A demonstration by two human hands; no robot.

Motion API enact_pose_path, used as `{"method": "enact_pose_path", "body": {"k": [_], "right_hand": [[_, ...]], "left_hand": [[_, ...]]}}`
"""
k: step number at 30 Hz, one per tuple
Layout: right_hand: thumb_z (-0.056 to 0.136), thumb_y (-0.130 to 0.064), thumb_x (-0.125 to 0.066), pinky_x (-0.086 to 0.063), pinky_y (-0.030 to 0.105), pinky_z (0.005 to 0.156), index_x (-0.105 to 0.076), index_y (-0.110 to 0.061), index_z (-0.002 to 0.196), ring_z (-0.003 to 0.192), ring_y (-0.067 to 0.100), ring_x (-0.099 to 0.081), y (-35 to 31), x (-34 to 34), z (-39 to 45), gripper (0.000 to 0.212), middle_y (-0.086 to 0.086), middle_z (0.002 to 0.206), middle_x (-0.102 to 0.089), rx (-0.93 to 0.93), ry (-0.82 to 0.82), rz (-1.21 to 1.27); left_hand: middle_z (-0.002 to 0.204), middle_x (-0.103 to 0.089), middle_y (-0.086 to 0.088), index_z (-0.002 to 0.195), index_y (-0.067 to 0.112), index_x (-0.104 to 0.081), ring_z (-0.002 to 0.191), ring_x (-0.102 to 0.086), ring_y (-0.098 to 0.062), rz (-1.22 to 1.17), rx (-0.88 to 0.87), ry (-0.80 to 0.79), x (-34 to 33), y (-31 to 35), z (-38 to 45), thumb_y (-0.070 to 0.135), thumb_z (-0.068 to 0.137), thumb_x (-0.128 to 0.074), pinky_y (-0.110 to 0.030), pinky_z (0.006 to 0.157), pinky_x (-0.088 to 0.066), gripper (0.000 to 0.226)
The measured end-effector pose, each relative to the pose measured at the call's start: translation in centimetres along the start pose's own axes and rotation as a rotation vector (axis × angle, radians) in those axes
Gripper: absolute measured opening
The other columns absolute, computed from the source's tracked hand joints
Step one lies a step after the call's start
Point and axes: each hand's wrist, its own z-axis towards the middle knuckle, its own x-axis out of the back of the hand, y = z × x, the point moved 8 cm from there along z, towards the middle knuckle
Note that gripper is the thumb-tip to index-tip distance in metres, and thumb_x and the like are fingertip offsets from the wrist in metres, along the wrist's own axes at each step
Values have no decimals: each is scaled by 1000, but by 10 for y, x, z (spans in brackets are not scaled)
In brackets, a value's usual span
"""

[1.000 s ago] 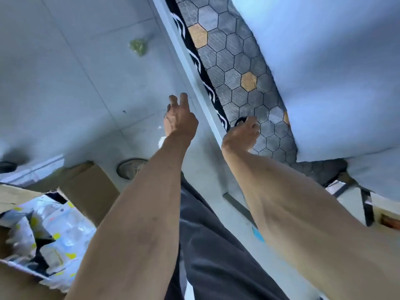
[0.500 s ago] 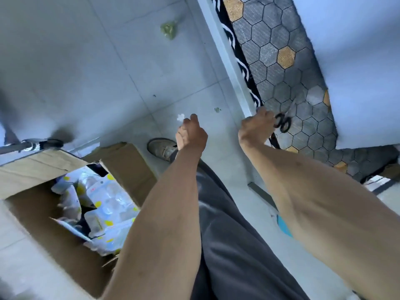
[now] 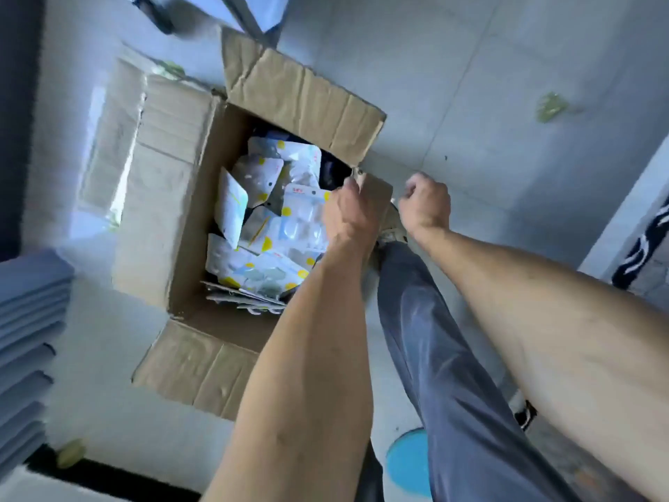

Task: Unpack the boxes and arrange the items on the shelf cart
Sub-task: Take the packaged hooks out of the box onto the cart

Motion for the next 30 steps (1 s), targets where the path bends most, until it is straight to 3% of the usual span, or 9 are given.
{"method": "enact_pose_path", "body": {"k": [2,5,9,12,15,19,23,26,30], "right_hand": [[87,-10,-50,-49,38,77,-67,-11,97,95,38,-62,-44,-23,-4,20,17,99,-68,91,-15,-52],[85,-13,-50,-49,38,75,-68,-14,95,95,37,-63,-103,-66,-20,21,15,98,-69,255,-77,-167],[88,-11,-53,-44,32,77,-68,-10,101,104,33,-60,-145,-138,-51,20,16,107,-68,418,-308,-296],[89,-9,-53,-47,32,83,-63,-8,112,109,33,-59,-144,-175,-71,25,17,119,-62,392,-415,-417],[90,-6,-52,-45,33,77,-56,-13,110,98,32,-58,-138,-188,-81,22,17,120,-57,388,-364,-473],[91,-7,-48,-43,34,76,-57,-10,118,105,36,-56,-133,-192,-84,29,16,119,-57,394,-292,-467],[95,-24,-43,-39,32,75,-61,-8,114,108,33,-57,-123,-189,-72,31,15,117,-63,250,-241,-389],[96,-27,-47,-36,31,75,-59,-5,113,107,32,-56,-124,-192,-69,31,16,117,-62,235,-249,-400],[92,-17,-50,-35,28,69,-61,-7,108,99,32,-57,-134,-196,-73,21,15,110,-64,320,-226,-389]], "left_hand": [[101,-67,-17,103,10,-60,95,-60,-38,-33,126,27,15,-48,8,14,87,-45,-34,67,-35,22],[94,-61,-14,102,9,-58,85,-53,-37,-142,334,82,30,-117,1,10,86,-45,-32,65,-31,21],[106,-65,-15,106,10,-59,98,-61,-36,-234,553,155,32,-187,-19,13,88,-45,-33,70,-35,23],[109,-65,-15,108,9,-58,103,-62,-36,-331,745,175,17,-234,-46,16,90,-45,-36,76,-42,24],[115,-65,-15,112,7,-59,108,-62,-34,-440,896,150,-8,-267,-70,16,89,-51,-39,87,-49,27],[117,-66,-18,115,3,-63,111,-62,-34,-546,937,95,-35,-276,-77,18,94,-48,-37,90,-49,29],[129,-59,-17,128,3,-57,119,-56,-33,-977,1025,77,-57,-265,-69,30,104,-33,-35,95,-46,43],[135,-56,-17,133,4,-53,123,-54,-33,-1159,1140,90,-67,-268,-69,25,101,-40,-39,102,-47,41],[122,-63,-15,124,7,-56,114,-60,-32,-1022,1281,180,-57,-281,-83,20,93,-53,-34,91,-47,33]]}}
